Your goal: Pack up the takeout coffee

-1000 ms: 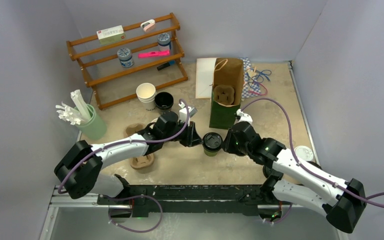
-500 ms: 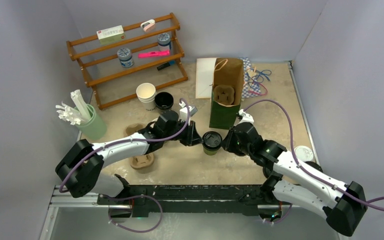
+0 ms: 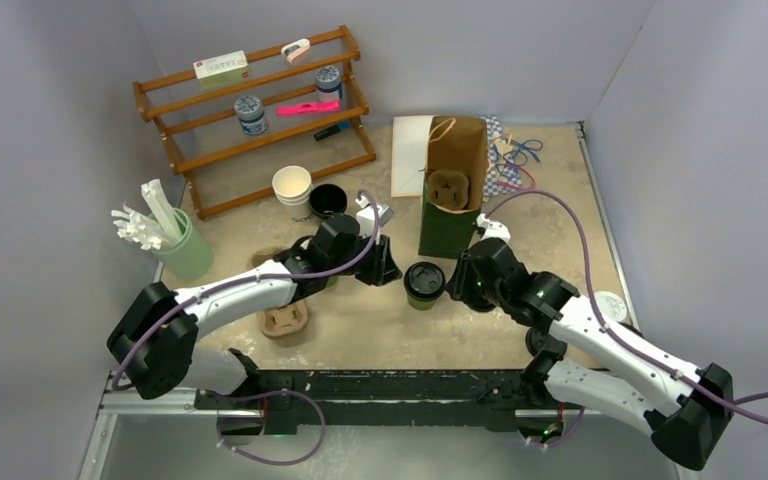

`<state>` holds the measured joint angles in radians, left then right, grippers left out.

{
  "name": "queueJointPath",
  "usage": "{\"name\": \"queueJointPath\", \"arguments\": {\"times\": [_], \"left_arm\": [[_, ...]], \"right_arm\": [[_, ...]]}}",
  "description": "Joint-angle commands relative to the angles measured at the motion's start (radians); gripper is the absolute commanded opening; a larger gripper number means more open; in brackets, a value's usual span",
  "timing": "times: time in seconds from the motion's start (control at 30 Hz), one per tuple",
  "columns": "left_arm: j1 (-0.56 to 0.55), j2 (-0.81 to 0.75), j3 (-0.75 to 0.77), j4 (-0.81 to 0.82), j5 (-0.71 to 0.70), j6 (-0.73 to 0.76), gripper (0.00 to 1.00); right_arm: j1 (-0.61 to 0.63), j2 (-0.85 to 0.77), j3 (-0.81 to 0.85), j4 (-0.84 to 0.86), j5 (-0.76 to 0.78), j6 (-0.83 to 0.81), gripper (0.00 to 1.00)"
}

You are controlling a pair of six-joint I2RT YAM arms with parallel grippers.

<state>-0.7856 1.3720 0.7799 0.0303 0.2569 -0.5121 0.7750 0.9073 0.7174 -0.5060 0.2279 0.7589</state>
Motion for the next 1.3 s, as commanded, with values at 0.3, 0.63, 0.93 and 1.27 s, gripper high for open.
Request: {"name": "queueJointPath", "arguments": {"times": [0.3, 0.63, 0.93, 1.27], "left_arm": [[0.002, -0.153, 0.078, -0.094, -0.034, 0.030, 0.39], [0.006, -0.296, 0.068, -0.235, -0.149, 0.053, 0.42], [0.008, -0.351, 0.066, -0.306, -0.188, 0.065, 0.41], [0.008, -0.343, 0.048, -0.292, -0.175, 0.066, 0.40]], "right_arm": [[0.006, -0.046, 0.134, 0.007, -0.111, -0.331, 0.96], [0.026, 0.131, 0.202, 0.062, -0.186, -0.518, 0.99], [0.112, 0.272, 0.274, 0.029, -0.058, -0.556, 0.98], [0.144, 0.347, 0.295, 0.003, 0.005, -0.530, 0.96]]}}
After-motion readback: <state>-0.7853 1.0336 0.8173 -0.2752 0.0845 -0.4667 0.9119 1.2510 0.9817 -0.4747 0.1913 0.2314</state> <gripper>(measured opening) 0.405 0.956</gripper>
